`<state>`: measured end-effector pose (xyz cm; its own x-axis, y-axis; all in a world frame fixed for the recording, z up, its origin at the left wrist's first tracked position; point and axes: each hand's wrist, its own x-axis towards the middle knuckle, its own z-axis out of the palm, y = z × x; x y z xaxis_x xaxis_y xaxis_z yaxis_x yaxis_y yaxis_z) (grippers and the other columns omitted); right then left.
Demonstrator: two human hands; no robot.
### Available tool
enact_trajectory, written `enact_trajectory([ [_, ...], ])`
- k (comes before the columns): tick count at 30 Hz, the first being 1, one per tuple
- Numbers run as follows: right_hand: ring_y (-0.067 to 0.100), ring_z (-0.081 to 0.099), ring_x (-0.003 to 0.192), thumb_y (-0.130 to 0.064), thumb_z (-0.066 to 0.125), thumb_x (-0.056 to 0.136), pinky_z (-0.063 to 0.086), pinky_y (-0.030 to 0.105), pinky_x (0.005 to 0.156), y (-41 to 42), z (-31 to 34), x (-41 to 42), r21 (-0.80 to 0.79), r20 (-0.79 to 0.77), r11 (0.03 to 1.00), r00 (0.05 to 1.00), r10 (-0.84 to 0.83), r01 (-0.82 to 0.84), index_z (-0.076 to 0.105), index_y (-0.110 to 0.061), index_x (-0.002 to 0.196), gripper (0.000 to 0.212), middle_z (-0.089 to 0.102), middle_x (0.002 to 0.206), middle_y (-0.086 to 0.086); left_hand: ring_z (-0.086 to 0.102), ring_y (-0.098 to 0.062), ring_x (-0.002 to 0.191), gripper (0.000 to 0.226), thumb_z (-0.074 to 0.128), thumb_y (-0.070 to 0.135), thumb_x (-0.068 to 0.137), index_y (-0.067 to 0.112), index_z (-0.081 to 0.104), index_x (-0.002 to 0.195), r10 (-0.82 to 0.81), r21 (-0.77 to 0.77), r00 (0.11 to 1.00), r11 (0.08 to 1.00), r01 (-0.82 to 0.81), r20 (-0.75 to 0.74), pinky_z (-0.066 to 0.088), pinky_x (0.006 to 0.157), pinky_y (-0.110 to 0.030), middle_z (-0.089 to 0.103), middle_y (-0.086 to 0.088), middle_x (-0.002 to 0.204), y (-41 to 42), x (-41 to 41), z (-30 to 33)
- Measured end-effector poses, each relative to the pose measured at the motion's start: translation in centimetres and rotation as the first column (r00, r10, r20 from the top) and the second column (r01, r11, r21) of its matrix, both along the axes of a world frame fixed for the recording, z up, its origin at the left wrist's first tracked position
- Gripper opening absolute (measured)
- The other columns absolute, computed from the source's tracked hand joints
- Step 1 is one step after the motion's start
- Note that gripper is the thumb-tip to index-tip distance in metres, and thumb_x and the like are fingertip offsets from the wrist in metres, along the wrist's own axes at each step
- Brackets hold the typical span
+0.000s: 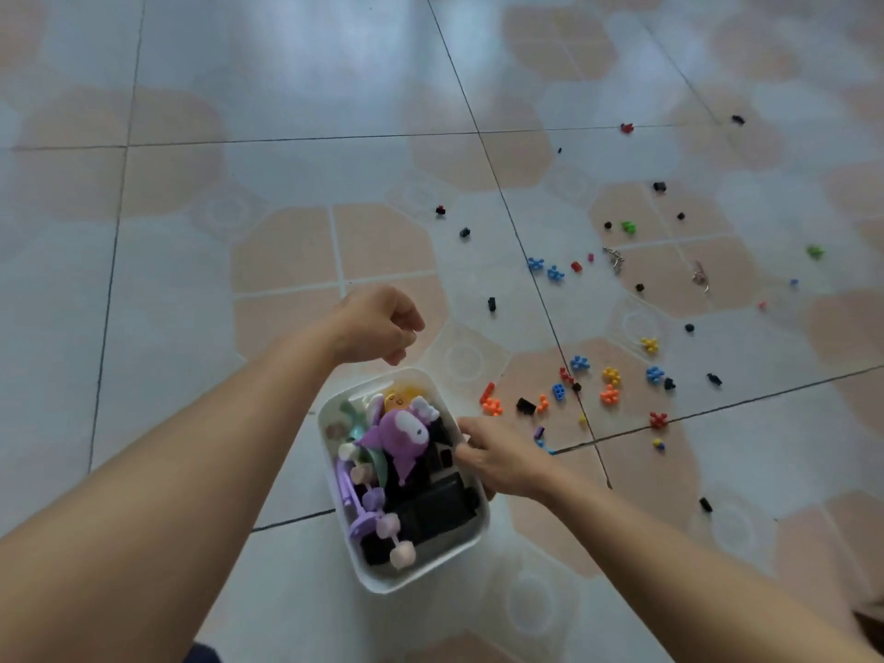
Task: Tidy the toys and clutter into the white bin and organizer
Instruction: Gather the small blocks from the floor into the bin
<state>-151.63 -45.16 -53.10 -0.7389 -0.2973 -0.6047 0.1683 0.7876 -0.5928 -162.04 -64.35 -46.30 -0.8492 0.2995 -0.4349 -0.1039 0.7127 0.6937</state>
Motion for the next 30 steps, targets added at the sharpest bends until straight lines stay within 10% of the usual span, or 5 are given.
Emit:
enact_trajectory([
  [11,0.036,0.071,0.071,-0.008,0.042,0.096,0.06,0.05,0.059,3.8,0.7,-13.3,-0.159,-0.159,0.945,0.937,-0.311,0.286,0.059,0.004,0.103,0.022,0.067,0.094,0.025,0.067,-0.025,0.094,0.029,0.05,0.0,0.084,0.007,0.071,0.103,0.44,0.071,0.751,0.88,-0.469,-0.492,0.048,0.088,-0.025,0.072,-0.012,0.102,-0.8,-2.6,-5.1],
  [19,0.034,0.07,0.073,-0.013,0.042,0.096,0.061,0.047,0.064,2.7,-1.7,-18.3,-0.117,-0.159,0.916,0.904,-0.398,0.383,0.06,0.002,0.099,0.024,0.066,0.095,0.023,0.034,-0.034,0.134,0.051,0.046,-0.001,0.085,0.003,0.045,0.136,0.205,-0.252,0.926,0.923,-0.291,-0.317,0.023,0.113,-0.036,0.039,-0.017,0.145,-0.9,-1.7,-12.4],
  [30,0.016,0.053,0.079,-0.026,0.046,0.096,0.044,0.033,0.071,6.0,-4.2,-7.7,-0.011,-0.617,0.987,0.776,-0.132,0.159,0.052,-0.011,0.12,0.029,0.056,0.098,0.001,0.045,-0.04,0.12,0.04,0.056,0.008,0.084,-0.004,0.055,0.123,0.054,-0.218,0.902,0.963,-0.161,-0.427,0.031,0.108,-0.033,0.048,-0.02,0.137,2.8,10.4,-14.5],
])
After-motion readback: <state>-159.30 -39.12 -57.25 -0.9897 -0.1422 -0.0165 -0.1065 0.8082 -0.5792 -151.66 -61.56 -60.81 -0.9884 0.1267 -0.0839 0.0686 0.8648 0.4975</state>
